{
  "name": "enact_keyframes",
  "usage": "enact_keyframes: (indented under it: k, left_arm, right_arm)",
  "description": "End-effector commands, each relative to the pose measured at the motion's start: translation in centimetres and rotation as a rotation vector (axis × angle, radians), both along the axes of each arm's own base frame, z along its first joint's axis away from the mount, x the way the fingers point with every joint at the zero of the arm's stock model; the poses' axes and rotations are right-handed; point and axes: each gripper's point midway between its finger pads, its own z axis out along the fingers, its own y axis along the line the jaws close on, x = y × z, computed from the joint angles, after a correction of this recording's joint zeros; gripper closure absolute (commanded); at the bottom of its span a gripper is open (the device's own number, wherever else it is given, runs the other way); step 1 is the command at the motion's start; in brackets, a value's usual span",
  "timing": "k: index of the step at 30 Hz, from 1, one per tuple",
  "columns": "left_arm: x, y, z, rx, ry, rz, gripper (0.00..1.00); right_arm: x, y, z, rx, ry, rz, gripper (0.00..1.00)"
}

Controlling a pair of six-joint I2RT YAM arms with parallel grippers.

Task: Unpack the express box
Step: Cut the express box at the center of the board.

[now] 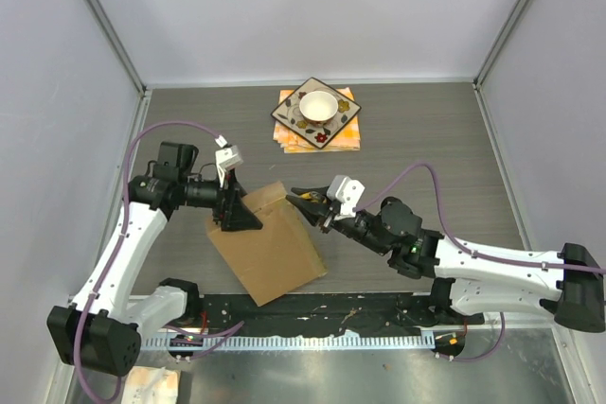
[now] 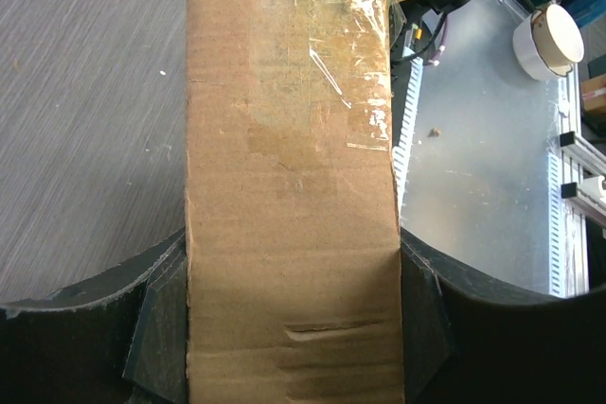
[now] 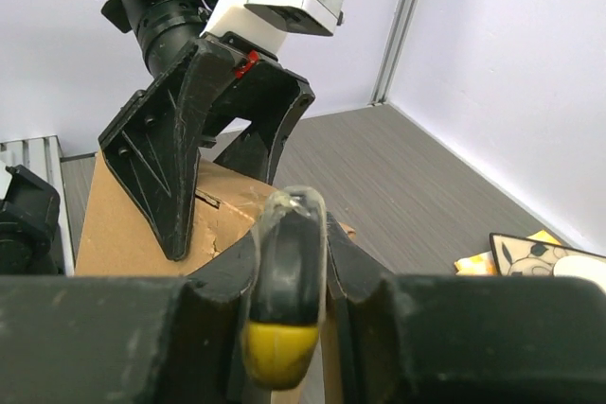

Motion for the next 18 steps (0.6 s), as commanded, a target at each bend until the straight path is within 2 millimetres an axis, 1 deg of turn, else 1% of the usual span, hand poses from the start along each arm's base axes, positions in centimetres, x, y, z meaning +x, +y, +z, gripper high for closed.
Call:
enact_keyframes:
  k: [1,5,9,12,13,14,18]
  left_arm:
    - [-0.5,0.3,-1.3,0.026,0.007,-0.041,0.85]
    - [-0.3,0.4,-1.5,0.034,0.003,-0.019,0.85]
    - [0.0,0.6,-1.8,0.044,0.002,0.013,0.86]
    - [0.4,0.9,-1.7,0.043,-0.014,0.037,0.87]
    - [0.4,0.9,-1.6,0.041,-0.020,0.040,0.88]
    - [0.5,1.1,-1.6,0.043,-0.018,0.048,0.89]
    - [0.6,1.1,-1.6,0.038,-0.021,0.050,0.91]
  right_arm:
    - [-0.2,-0.5,2.8,0.102,-0.085,-0.051,0.99]
    - [-0.5,-0.9,2.3,0.109,-0.071,-0.055,0.99]
    - [-0.6,-1.2,1.1,0.118,-0.036,-0.054,0.99]
    - [-1.3,-1.5,1.4,0.130,-0.035,-0.062,0.99]
    - [-1.3,-2.2,2.1,0.142,-0.044,-0.082,0.99]
    - [-1.9,-2.3,2.1,0.143,-0.043,-0.070,0.99]
    - [-2.7,-3.3,3.1,0.185,-0.036,-0.057,0.99]
